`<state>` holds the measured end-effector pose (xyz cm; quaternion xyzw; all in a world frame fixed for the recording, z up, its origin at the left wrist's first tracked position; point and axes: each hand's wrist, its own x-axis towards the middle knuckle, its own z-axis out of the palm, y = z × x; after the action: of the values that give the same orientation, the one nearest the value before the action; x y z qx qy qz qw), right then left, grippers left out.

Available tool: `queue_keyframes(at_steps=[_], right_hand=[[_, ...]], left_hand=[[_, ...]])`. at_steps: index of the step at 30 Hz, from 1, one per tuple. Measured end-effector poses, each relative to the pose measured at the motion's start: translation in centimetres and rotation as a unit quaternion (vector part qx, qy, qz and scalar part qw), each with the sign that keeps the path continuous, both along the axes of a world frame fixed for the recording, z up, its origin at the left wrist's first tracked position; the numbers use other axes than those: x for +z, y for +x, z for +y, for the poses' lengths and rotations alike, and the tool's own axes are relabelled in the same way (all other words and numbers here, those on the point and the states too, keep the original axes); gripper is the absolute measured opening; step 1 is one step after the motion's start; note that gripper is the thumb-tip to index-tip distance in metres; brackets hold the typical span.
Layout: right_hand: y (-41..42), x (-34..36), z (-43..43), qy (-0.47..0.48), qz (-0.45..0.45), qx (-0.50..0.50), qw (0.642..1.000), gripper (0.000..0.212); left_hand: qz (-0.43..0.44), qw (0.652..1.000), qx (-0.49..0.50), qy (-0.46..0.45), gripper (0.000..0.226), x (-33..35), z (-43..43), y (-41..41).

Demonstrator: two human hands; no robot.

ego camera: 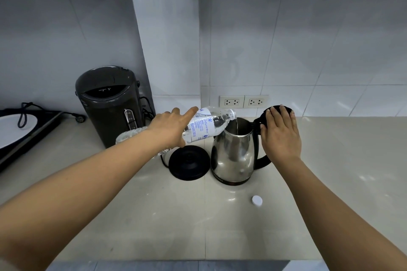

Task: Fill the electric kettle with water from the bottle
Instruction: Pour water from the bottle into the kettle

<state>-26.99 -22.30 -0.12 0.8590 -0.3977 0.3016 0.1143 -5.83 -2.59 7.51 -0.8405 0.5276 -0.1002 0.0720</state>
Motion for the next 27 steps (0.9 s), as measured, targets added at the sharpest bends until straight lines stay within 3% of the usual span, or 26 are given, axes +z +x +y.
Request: queue_keyframes(at_steps=[27], right_hand=[[-0.18, 0.17, 0.14, 0.005, -0.002, 0.005, 1.000, 0.053]], left_hand=[[0.000, 1.000, 0.007, 0.010, 0.102, 0.35, 0.44, -0.46]])
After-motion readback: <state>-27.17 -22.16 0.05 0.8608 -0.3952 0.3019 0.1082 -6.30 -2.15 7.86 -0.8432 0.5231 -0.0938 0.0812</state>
